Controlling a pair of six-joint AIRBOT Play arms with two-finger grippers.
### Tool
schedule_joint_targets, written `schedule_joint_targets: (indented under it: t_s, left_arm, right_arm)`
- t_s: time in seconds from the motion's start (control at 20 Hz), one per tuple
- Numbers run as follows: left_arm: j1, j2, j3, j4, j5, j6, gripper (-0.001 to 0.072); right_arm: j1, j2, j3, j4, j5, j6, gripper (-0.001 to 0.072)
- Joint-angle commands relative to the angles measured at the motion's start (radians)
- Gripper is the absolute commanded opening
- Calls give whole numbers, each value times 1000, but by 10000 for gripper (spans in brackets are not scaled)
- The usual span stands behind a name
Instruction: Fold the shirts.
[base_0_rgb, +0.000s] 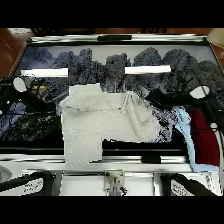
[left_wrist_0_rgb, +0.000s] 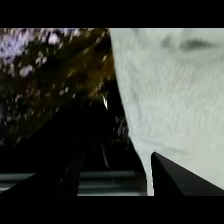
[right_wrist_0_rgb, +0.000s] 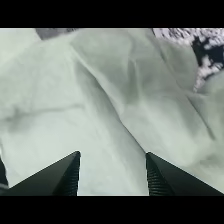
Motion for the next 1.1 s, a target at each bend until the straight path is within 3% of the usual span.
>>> schedule_joint_targets:
  t_s: [0.0, 0.2, 0.4, 0.45, 0.75, 0.8, 0.85, 0.95, 1.0, 1.05]
  left_arm:
    - [151, 72, -162, -180, -89, 126, 526]
    - [316, 89, -406, -481, 70, 246, 525]
    - [319, 65, -488, -516, 256, 300, 518]
    - [308, 58, -487, -528, 286, 302, 479]
    - [171, -1, -485, -534, 371, 301, 459]
    - [161, -12, -479, -534, 371, 301, 459]
    - [160, -16, -471, -539, 370, 301, 442]
    - [163, -13, -448, -542, 352, 300, 102]
    - [163, -13, -431, -542, 336, 300, 35]
    - [163, -13, -414, -542, 321, 300, 35]
  right_arm:
    - [-133, 104, 2, -244, 401, -31, 518]
    - [-152, 181, 2, -439, 476, -29, 517]
    - [-151, 183, 1, -415, 461, 5, 517]
    - [-151, 183, 1, -414, 457, 5, 517]
    - [-151, 183, 1, -424, 441, 57, 518]
    - [-151, 183, 0, -431, 435, 64, 540]
    - [-151, 183, -11, -434, 424, 63, 622]
    - [-151, 178, -73, -447, 384, 60, 622]
    - [-151, 170, -114, -446, 346, 66, 622]
    - [-151, 157, -153, -423, 305, 68, 621]
